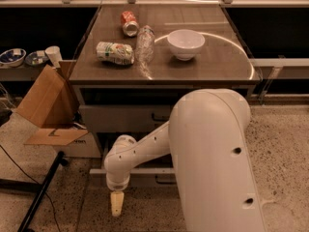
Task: Open middle drawer
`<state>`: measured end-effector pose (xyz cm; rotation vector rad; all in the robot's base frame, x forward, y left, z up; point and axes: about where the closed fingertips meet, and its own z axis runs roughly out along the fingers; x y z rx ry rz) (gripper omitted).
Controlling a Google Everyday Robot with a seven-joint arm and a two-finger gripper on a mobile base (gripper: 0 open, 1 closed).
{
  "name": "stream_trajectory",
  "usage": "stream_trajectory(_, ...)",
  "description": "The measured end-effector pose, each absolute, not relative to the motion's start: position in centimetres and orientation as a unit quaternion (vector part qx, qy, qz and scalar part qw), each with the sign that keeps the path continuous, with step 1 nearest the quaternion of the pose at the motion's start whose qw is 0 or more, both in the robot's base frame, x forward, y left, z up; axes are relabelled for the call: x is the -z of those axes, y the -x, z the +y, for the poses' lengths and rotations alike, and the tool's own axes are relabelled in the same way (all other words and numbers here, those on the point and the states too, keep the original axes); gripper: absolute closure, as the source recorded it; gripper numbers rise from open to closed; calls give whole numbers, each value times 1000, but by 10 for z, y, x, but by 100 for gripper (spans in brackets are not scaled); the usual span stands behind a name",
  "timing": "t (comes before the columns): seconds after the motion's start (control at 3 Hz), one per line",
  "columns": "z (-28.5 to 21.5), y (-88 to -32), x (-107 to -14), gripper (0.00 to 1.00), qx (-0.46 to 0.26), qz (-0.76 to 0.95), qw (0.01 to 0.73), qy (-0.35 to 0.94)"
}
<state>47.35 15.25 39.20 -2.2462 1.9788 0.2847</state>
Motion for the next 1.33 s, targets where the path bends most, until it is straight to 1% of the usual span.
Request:
stream_trajectory(0.33, 153, -473, -397, 0, -94, 657, 67, 745)
stream_trajectory(0.67, 182, -443, -409, 0, -94, 622, 93, 772)
stream_trajectory(1.33, 179, -423, -409, 0, -88, 622, 84, 774)
